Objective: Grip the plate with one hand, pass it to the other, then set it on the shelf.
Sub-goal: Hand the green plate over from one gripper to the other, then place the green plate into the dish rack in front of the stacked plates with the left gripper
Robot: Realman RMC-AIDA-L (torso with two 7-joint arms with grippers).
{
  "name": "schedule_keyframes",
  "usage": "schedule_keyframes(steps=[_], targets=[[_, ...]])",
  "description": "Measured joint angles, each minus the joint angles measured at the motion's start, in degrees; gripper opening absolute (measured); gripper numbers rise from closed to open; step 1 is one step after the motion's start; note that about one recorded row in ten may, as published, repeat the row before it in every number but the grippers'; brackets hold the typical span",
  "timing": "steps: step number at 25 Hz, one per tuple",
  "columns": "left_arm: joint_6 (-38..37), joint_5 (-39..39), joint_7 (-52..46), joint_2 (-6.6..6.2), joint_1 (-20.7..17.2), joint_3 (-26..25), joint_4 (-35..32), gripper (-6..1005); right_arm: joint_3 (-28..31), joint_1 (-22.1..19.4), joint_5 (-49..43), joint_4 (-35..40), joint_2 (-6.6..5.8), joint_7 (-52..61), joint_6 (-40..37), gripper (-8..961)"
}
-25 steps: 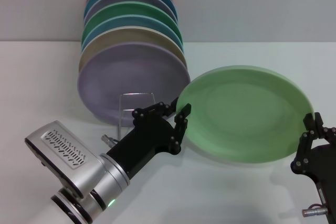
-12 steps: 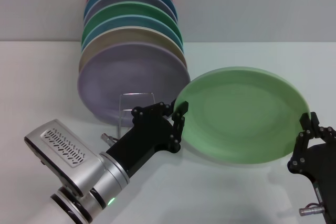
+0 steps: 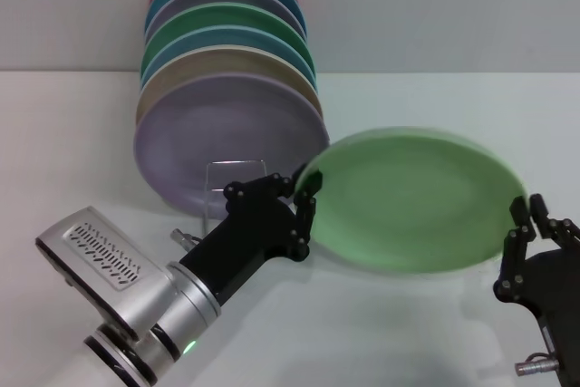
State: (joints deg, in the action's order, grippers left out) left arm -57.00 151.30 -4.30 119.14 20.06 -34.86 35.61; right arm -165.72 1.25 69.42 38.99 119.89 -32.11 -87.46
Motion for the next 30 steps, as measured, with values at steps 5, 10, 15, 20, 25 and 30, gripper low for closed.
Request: schedule_keyframes(steps=[5,10,15,20,25,30], targets=[[-1.5,0.0,0.0,-0.07,-0.6,-0.4,-0.3,73,0.0,-0.3,-0.1,-2.5,0.00,4.2,-3.2,114],[-2.2,0.0,0.0,-0.18,-0.9,-0.5,-0.5,59,0.0,-0.8,-1.5,-6.5,-0.01,10.5,-7.5,295],[-5.7,0.0,0.1,-0.42,-2.1,-1.5,-0.3,60,0.1,-1.3,-2.3,-13.6,-0.01,21.6,-14.9,341],[-11.7,0.3,-0.6,-0.93,-4.0,-2.6,0.5,61,0.9,-0.8,-1.9,-19.7,-0.01,31.0,-16.9,343],[-15.1,0.4,-1.3,-1.70,-7.3,-5.8,3.4,61,2.1,-0.2,-1.8,-22.0,-0.10,31.4,-14.0,342],[-15.9,0.5,-3.0,-2.30,-8.9,-11.8,4.2,62,3.0,0.5,-1.8,-22.7,-0.25,31.6,-11.0,343]])
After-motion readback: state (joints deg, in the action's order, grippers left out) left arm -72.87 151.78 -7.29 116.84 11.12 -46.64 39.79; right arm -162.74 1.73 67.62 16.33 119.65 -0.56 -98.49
